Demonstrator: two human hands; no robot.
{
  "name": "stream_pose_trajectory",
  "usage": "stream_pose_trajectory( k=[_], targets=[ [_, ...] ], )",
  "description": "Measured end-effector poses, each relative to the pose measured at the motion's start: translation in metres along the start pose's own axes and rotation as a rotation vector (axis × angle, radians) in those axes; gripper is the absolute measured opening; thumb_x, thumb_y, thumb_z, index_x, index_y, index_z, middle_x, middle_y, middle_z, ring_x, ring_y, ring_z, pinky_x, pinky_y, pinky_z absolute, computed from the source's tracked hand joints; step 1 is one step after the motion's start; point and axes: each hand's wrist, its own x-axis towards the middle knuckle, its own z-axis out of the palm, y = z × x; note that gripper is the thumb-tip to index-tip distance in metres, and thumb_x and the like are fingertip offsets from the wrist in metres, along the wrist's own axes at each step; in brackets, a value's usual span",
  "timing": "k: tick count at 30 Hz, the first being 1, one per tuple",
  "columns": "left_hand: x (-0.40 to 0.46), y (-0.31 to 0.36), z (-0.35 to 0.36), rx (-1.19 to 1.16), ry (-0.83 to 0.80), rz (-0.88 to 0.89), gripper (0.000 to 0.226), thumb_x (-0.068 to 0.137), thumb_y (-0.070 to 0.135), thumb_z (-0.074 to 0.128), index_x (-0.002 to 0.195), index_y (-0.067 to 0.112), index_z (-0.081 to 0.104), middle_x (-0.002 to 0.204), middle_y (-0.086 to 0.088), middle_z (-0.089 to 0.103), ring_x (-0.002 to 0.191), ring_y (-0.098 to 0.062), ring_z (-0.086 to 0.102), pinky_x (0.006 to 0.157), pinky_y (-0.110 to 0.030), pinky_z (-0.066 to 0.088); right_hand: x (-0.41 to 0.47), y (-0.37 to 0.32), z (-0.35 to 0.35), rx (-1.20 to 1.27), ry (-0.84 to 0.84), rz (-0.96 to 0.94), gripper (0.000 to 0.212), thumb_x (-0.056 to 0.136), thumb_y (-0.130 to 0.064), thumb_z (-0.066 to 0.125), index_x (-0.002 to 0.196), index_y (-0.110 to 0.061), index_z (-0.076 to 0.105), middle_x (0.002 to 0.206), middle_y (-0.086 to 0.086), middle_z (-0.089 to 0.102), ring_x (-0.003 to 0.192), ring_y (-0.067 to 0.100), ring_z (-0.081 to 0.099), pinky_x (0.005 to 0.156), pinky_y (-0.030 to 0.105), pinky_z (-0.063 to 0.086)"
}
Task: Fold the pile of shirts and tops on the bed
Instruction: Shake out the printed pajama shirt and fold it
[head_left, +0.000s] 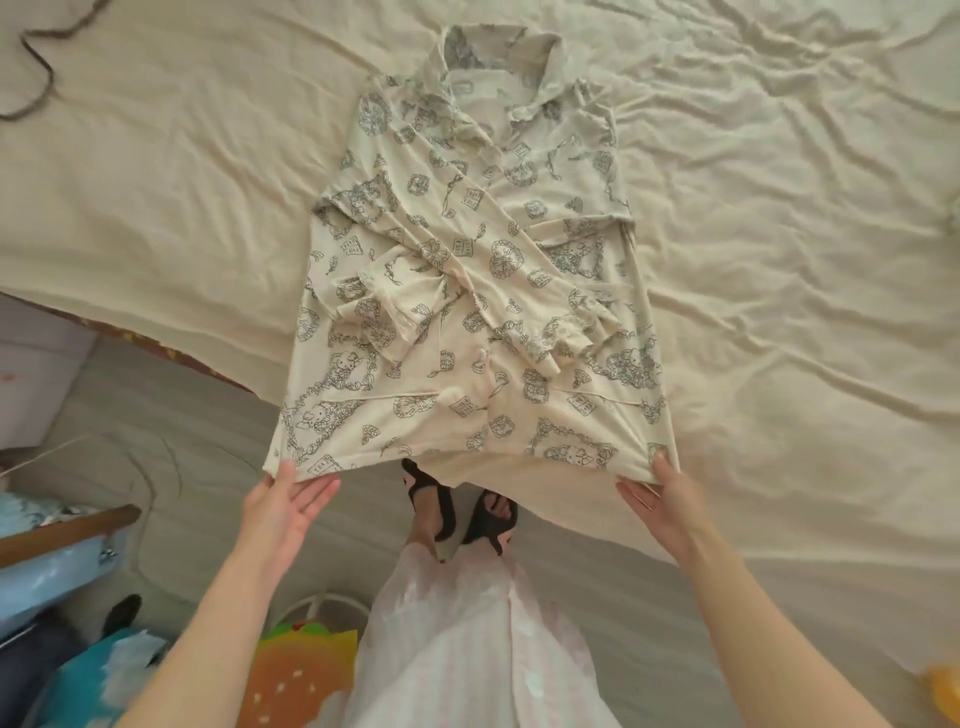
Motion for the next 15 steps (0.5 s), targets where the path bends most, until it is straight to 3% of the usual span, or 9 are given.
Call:
stream_pose_trajectory(
  k=[2, 4, 10, 13, 15],
  targets=[
    [-0.014, 0.003, -0.003, 0.004, 0.022, -0.026, 0.016, 0.101, 0.016, 0.037, 0.098, 0.01, 0.052, 0.067, -0.006, 0.072, 0.062, -0.017, 0.07, 0.057, -0.03, 0.059, -0.015, -0.001, -0.006, 0.059, 0.032, 0.033, 0.019, 0.101, -0.017, 0.042, 0.12, -0.013, 0.046, 0.097, 0.007, 0.06, 0.082, 0.024, 0.061, 0.055, 0.03, 0.059],
    [-0.031, 0.005, -0.008, -0.002, 0.051, -0.06, 0.017, 0.101, 0.015, 0.038, 0.095, 0.006, 0.051, 0.062, -0.008, 0.07, 0.058, -0.018, 0.07, 0.052, -0.029, 0.058, -0.031, -0.003, -0.019, 0.074, 0.075, 0.064, 0.019, 0.1, -0.016, 0.043, 0.119, -0.012, 0.047, 0.095, 0.008, 0.059, 0.08, 0.025, 0.06, 0.046, 0.03, 0.056],
    [-0.06, 0.03, -0.006, -0.014, 0.049, -0.078, 0.017, 0.099, 0.01, 0.04, 0.09, 0.003, 0.053, 0.058, -0.01, 0.069, 0.053, -0.018, 0.068, 0.054, -0.029, 0.058, -0.064, -0.032, -0.033, 0.125, 0.07, 0.022, 0.011, 0.1, -0.015, 0.043, 0.102, -0.013, 0.053, 0.092, 0.01, 0.061, 0.053, 0.02, 0.068, 0.045, 0.031, 0.056],
    [-0.05, 0.069, 0.021, -0.047, 0.014, -0.014, 0.015, 0.098, 0.009, 0.04, 0.092, 0.004, 0.053, 0.065, -0.012, 0.07, 0.061, -0.02, 0.069, 0.064, -0.033, 0.059, -0.066, -0.073, -0.001, 0.207, -0.003, -0.037, 0.017, 0.1, -0.013, 0.037, 0.095, -0.011, 0.053, 0.074, 0.011, 0.07, 0.053, 0.018, 0.069, 0.045, 0.031, 0.056],
    [-0.035, 0.101, 0.046, -0.077, -0.021, 0.029, 0.012, 0.098, 0.009, 0.04, 0.098, 0.0, 0.049, 0.065, -0.015, 0.069, 0.06, -0.022, 0.07, 0.059, -0.033, 0.059, -0.062, -0.105, 0.026, 0.254, -0.056, -0.081, 0.018, 0.1, -0.011, 0.036, 0.093, -0.005, 0.052, 0.066, 0.012, 0.07, 0.055, 0.02, 0.07, 0.046, 0.031, 0.056]
  ],
)
